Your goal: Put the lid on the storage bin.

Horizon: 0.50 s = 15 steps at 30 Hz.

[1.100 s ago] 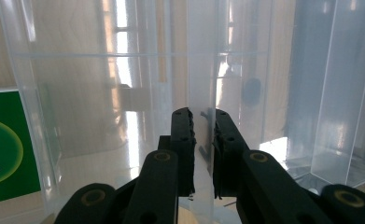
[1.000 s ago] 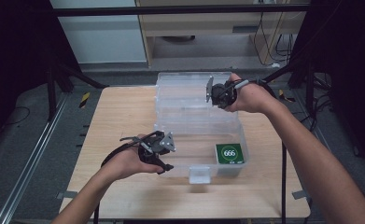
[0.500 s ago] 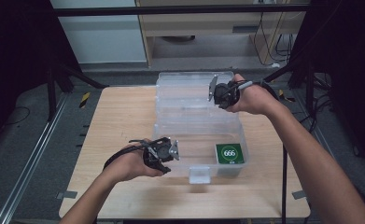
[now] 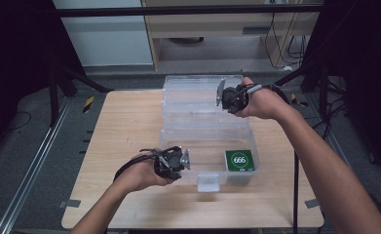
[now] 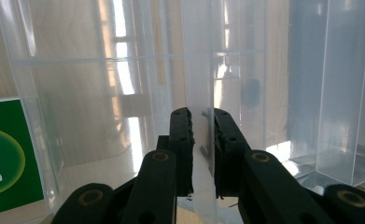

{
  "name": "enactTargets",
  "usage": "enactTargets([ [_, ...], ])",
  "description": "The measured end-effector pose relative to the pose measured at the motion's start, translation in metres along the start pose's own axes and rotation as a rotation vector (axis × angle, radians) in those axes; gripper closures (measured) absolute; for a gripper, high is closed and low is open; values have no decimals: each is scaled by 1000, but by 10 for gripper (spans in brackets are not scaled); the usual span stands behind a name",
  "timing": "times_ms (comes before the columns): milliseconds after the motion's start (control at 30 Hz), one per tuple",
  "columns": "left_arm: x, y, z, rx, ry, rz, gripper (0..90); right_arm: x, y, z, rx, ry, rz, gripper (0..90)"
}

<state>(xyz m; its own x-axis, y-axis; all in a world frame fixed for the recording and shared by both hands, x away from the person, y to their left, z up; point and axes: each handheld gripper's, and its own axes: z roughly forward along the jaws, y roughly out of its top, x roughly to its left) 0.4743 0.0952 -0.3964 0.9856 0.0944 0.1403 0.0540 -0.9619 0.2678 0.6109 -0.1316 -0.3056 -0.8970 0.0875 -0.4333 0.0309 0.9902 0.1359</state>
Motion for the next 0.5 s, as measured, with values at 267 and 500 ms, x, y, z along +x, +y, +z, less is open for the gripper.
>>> enactTargets([
  [267,-1,-2,0,-22,14,-50,813,3,3,-3,0,3,-24,828],
  [500,-3,-2,0,-25,34,-63,811,8,4,-8,-2,-4,-43,842],
])
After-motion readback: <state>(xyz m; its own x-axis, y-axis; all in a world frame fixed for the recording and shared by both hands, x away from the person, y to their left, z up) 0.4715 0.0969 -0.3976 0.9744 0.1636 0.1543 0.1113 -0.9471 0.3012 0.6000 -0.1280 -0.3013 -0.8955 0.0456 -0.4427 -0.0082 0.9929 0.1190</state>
